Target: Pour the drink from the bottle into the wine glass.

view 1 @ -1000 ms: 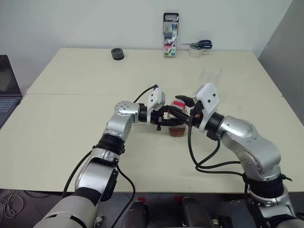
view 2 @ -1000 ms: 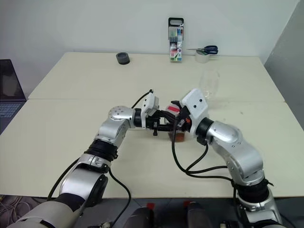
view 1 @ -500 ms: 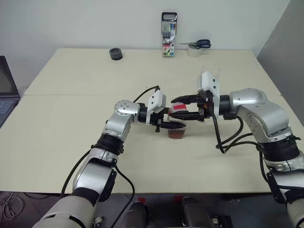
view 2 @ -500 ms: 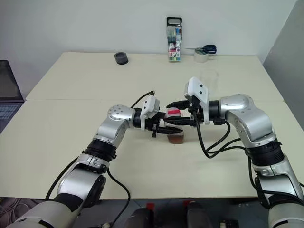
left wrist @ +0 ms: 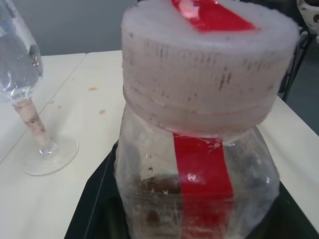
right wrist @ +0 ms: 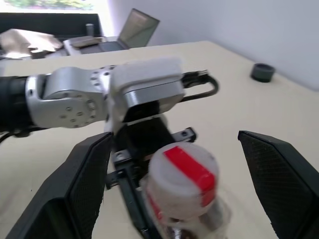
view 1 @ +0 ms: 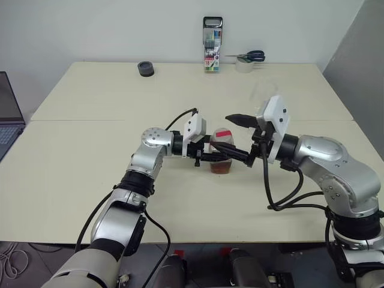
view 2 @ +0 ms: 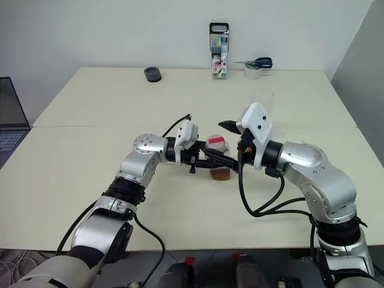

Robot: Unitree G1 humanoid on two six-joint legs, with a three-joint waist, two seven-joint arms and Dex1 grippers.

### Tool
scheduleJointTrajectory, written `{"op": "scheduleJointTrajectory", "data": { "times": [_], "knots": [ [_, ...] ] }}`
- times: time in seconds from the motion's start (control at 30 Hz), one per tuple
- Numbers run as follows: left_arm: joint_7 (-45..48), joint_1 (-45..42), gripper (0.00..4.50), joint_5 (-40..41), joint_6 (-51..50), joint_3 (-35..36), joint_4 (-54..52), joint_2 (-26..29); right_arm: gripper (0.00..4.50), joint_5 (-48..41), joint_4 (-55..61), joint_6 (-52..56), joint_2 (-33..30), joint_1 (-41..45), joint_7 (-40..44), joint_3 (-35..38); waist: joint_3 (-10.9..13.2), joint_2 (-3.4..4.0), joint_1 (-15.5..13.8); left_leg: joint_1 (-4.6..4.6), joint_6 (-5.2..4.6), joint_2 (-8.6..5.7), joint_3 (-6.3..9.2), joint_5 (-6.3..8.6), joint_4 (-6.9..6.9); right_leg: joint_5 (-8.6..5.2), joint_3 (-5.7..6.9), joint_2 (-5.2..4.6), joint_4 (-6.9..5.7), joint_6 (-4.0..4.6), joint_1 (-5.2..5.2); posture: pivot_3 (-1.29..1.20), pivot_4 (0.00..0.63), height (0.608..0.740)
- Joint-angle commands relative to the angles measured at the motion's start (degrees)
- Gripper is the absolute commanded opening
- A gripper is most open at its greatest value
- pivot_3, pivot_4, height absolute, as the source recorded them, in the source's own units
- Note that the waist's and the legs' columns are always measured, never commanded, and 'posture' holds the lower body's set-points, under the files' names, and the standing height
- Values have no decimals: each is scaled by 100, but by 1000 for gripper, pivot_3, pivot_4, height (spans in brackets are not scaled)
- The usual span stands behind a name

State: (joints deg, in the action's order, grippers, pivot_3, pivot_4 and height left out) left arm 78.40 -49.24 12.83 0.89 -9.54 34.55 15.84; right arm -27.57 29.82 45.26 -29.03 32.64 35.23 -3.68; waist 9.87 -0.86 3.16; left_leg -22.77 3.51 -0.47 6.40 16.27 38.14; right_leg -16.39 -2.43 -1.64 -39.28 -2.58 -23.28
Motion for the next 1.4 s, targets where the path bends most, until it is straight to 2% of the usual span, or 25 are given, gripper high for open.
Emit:
{"op": "scheduleJointTrajectory", "data": {
  "times": [0.03,0.83,1.1,1.4],
  "knots": [
    [76,-229,1866,62,186,85,15,-28,4253,283,66,-318,-25,8,-155,-53,0,0,3,0,0,0,0,0,0,0,0,0,0,0,0,0,150,740],
    [186,-277,1865,69,107,31,-8,-84,4253,647,180,-392,72,-114,-285,-363,0,0,8,0,0,0,0,0,-1,0,0,0,1,0,0,0,150,740],
    [225,-254,1865,58,68,16,-66,-67,4253,673,67,-360,183,-103,-489,-218,0,0,8,0,0,0,0,0,-1,0,0,0,0,0,0,0,150,740],
    [236,-160,1865,44,60,7,-123,-47,4253,613,115,-284,35,-296,-557,79,0,0,8,0,0,-1,0,0,-1,0,0,0,0,0,0,0,150,740]
  ]
}}
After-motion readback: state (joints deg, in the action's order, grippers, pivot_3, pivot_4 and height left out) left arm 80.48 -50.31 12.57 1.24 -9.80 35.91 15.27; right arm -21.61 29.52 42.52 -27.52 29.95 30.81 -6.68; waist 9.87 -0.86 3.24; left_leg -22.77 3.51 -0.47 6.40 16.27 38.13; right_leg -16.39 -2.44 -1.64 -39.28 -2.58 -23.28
